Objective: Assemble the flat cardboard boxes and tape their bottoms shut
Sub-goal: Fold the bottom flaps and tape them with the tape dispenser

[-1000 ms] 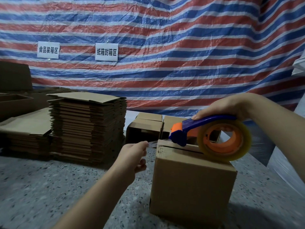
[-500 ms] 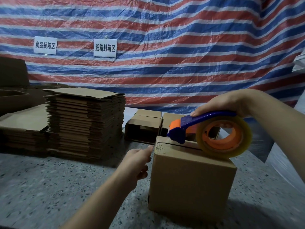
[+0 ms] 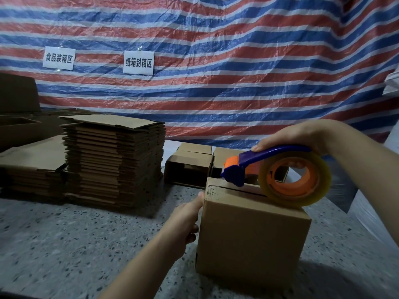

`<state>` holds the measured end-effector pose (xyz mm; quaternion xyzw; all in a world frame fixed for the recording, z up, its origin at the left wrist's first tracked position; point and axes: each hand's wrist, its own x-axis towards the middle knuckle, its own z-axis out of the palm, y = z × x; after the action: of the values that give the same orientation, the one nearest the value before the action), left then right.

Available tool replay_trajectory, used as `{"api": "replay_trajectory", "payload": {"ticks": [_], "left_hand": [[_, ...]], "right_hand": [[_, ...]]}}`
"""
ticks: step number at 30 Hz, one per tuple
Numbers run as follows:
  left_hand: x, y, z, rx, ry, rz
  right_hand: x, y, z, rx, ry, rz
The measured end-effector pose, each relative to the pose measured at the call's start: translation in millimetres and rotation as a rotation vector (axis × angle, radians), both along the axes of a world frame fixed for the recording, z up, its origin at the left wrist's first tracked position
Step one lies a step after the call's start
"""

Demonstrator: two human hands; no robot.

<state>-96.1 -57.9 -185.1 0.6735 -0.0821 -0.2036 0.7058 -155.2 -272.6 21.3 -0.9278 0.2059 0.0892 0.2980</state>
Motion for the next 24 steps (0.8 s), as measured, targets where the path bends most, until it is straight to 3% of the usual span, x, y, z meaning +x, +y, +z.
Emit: {"api": "replay_trajectory", "payload": {"ticks": [4,6,12,19,24], "left_hand": [[-14,4,15,0.001,-0.384,0.202],[-29,3,23,-0.026,-0.500,0.116],[-40,0,19,0.131,-0.584,0.040],[-36,7,34,0.497,-0.936,0.042],[-34,10,33,0.627,-1.015,0.088]], "right_hand": [[0,2,1,-0.017,0.007,-0.003],[1,1,1,-0.025,0.001,-0.003],[1,0,0,0.002,-0.010,0.002],[2,-1,2,-0.040,0.015,0.027],[-2,2,11,-0.137,0.118,0.097]]}}
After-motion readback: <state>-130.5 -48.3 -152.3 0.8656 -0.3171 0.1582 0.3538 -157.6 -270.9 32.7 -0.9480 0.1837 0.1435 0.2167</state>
